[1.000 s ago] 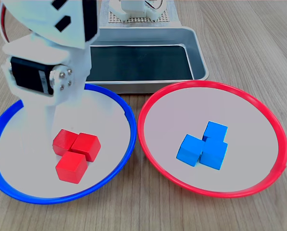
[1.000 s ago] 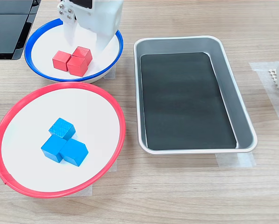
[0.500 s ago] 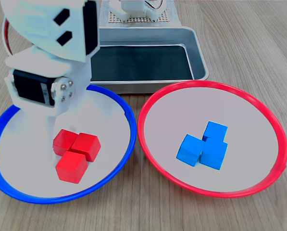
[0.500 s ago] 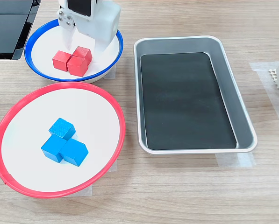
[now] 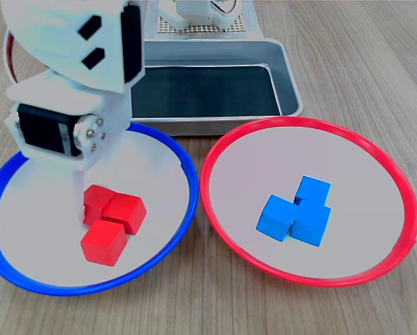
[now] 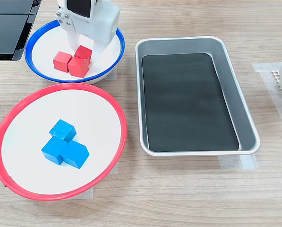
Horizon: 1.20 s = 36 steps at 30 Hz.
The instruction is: Relocate any misplaced blocks to their matching dishes.
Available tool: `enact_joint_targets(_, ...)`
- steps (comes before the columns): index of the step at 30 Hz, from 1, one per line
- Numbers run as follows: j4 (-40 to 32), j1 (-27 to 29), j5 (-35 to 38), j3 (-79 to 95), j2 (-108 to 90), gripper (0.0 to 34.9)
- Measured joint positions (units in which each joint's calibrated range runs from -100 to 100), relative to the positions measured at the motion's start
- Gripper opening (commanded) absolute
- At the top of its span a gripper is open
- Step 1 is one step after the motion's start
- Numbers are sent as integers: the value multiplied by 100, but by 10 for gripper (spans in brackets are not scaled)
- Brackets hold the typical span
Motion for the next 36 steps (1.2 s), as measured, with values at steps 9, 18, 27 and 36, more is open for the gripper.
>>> enact_joint_targets(9, -98, -35, 132, 1443, -1424, 4)
enact_joint_targets(18, -310, -1009, 469, 2405, -3061, 3)
enact_joint_targets(27, -775, -2301, 860, 3185, -3069, 3)
enact_joint_targets(36, -954, -2381, 1216, 3920, -2899, 3)
